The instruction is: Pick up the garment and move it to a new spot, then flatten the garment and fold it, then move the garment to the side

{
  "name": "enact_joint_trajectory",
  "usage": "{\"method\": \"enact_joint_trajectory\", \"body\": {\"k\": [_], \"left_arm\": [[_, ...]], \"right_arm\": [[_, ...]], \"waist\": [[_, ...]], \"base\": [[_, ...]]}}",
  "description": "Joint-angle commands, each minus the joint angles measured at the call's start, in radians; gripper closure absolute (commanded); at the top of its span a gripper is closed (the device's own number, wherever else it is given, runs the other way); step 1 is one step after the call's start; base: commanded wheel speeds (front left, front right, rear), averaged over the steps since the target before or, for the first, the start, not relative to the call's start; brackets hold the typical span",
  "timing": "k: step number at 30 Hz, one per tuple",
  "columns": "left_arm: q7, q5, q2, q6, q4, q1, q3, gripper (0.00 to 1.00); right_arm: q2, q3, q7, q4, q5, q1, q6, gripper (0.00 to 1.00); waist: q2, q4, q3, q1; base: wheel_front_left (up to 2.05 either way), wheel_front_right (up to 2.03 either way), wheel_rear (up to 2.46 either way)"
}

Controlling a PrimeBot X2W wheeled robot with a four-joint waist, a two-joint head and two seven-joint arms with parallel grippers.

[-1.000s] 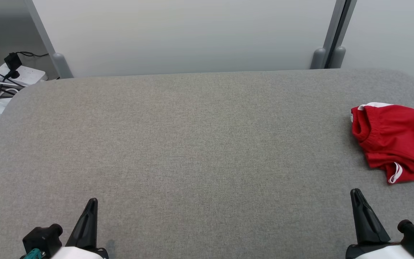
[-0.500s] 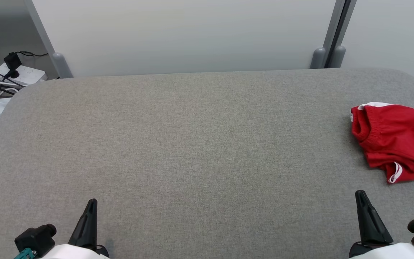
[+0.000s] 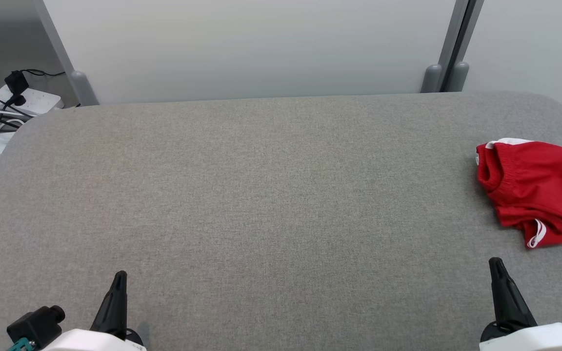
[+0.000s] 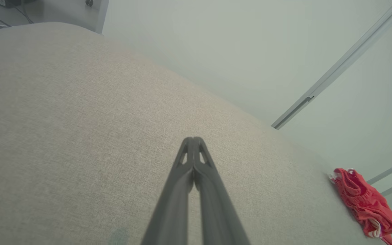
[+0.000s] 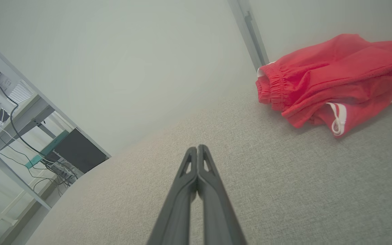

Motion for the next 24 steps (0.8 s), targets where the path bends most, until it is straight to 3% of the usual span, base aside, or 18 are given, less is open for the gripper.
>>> {"method": "enact_joint_trajectory", "body": {"k": [1, 24], "left_arm": [[0.006, -0.027, 0.006, -0.01, -0.023, -0.061, 0.023, 1.0], [0.065, -0.263, -0.02, -0.031, -0.011, -0.088, 0.062, 1.0]], "right_arm": [[-0.016, 0.002, 0.008, -0.021, 0.034, -0.048, 0.0, 1.0], [-0.017, -0.02, 0.067, 0.013, 0.305, -0.081, 0.0, 1.0]], "waist": [[-0.0001, 0.0, 0.0, -0.0001], [-0.0001, -0.001, 0.002, -0.0001]], "base": [[0.0, 0.0, 0.0], [0.0, 0.0, 0.0]]}}
